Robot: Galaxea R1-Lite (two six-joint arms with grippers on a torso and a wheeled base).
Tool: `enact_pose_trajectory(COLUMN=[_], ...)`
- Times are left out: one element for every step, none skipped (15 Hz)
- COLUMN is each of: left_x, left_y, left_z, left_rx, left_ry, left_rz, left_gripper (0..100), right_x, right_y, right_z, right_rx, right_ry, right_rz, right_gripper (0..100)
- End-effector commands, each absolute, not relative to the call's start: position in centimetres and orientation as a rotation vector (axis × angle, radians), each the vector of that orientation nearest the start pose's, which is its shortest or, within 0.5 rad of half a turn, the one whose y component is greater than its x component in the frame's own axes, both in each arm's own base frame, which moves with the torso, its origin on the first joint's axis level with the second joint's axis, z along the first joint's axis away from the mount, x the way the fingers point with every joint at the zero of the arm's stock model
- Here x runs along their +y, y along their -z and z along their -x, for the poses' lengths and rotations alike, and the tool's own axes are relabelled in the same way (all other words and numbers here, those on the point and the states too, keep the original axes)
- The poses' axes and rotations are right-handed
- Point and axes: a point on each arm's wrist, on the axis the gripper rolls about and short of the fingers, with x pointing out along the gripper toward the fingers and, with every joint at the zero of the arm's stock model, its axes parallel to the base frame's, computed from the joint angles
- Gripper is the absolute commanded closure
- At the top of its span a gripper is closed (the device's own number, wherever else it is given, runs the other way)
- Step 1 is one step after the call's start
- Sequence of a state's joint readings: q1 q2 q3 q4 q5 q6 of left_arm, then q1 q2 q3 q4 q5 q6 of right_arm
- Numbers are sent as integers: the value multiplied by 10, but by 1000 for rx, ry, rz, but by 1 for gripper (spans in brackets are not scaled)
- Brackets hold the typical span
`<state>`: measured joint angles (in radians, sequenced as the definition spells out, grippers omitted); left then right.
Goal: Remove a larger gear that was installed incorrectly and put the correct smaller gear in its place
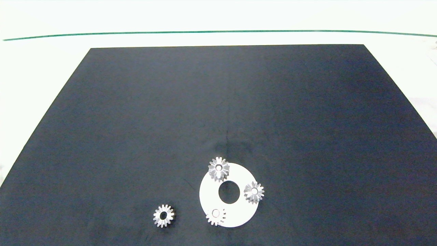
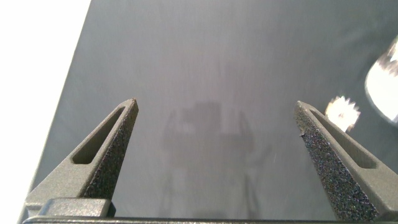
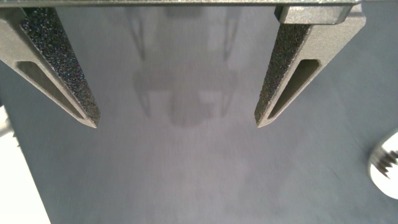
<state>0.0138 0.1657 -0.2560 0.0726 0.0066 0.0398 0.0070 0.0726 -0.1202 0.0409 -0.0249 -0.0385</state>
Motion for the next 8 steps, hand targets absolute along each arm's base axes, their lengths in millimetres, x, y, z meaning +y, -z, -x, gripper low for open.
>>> enact_pose_trajectory(left_x=[0,-1,-6,-19,-33,-43,-55,-70], left_y=[-247,-256,-261,-264,-264,-263,-261,-259], left_z=[-22,-40,-60,-78,-96,-113,-127,-139], left_rx=[192,226,266,300,353,413,445,479], left_ry=[15,48,135,275,367,407,459,494], left_rz=[-231,-283,-313,-336,-356,-374,-392,-402], left_gripper=[0,0,0,0,0,0,0,0], right_x=[0,2,3,3,3,3,3,3], right_y=[-187,-190,-186,-179,-175,-174,-174,-174], right_z=[-7,-17,-21,-21,-19,-18,-17,-17], right_rx=[99,141,177,196,197,193,191,190], right_ry=[-50,-90,-130,-138,-138,-140,-140,-140], right_rz=[44,36,15,6,6,6,6,4], right_gripper=[0,0,0,0,0,0,0,0])
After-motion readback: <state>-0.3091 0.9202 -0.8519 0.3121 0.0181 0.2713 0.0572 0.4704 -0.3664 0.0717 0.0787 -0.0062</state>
